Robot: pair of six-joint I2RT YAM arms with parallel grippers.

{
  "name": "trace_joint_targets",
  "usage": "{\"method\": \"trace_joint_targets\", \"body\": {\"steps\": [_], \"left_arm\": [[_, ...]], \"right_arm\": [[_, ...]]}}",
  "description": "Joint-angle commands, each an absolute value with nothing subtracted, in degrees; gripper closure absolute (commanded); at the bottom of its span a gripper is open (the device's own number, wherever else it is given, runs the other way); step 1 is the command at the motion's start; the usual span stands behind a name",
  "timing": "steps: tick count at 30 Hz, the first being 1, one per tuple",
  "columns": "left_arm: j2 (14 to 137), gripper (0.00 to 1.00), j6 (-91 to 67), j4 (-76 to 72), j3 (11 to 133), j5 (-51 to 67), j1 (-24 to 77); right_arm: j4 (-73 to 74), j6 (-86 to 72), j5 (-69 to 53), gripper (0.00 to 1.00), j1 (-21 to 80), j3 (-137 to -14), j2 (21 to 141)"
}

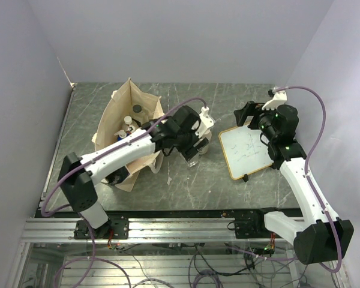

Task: Place the personal care products into the canvas bag
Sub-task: Pick up the care product from the center of the board, then place the care product in the canvas bag.

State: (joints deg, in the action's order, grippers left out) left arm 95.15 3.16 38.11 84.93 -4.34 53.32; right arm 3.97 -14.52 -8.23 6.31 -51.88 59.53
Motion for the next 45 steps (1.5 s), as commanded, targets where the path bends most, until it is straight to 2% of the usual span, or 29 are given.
{"method": "trace_joint_targets", "body": {"steps": [1, 7, 16, 22, 29, 45], "left_arm": [[86.4, 0.93, 11.3, 35.7, 92.6, 7.4, 49.9], [80.7, 0.93, 10.0, 37.7, 97.1, 17.6, 41.3], [72.7, 0.93, 6.7, 37.6, 99.9, 26.6, 27.0], [67.8, 0.93, 7.1, 42.4, 98.9, 28.0, 18.9], [61.7, 0.93, 8.7, 44.4, 96.6, 33.6, 14.0], [56.7, 0.93, 13.2, 64.6, 93.6, 13.8, 11.4]], "right_arm": [[2.3, -12.2, -10.6, 0.13, 6.0, -54.6, 61.1], [3.8, -9.7, -13.3, 0.14, 6.1, -60.7, 64.5], [4.1, -8.3, -16.1, 0.16, 8.7, -65.2, 69.5], [3.3, -5.1, -15.7, 0.17, 15.1, -68.8, 73.0], [1.2, -4.4, -17.0, 0.16, 21.7, -69.4, 76.5], [-1.8, -0.3, -21.4, 0.16, 32.1, -73.4, 82.2]]}}
